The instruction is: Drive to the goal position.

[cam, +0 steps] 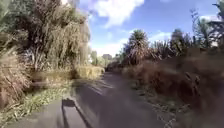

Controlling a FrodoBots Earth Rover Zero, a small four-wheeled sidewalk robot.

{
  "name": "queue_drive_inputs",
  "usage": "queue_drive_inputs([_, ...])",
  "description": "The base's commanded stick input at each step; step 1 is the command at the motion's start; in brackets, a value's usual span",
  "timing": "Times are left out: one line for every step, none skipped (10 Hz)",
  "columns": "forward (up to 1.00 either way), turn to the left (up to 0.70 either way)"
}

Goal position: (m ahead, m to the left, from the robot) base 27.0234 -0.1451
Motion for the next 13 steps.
queue_drive_inputs([0.70,0.00])
queue_drive_inputs([0.70,0.00])
queue_drive_inputs([0.70,0.00])
queue_drive_inputs([0.70,0.00])
queue_drive_inputs([0.70,0.00])
queue_drive_inputs([0.70,0.00])
queue_drive_inputs([0.70,0.00])
queue_drive_inputs([0.70,0.00])
queue_drive_inputs([0.70,0.00])
queue_drive_inputs([0.70,0.00])
queue_drive_inputs([0.70,0.00])
queue_drive_inputs([0.70,0.00])
queue_drive_inputs([0.70,0.00])
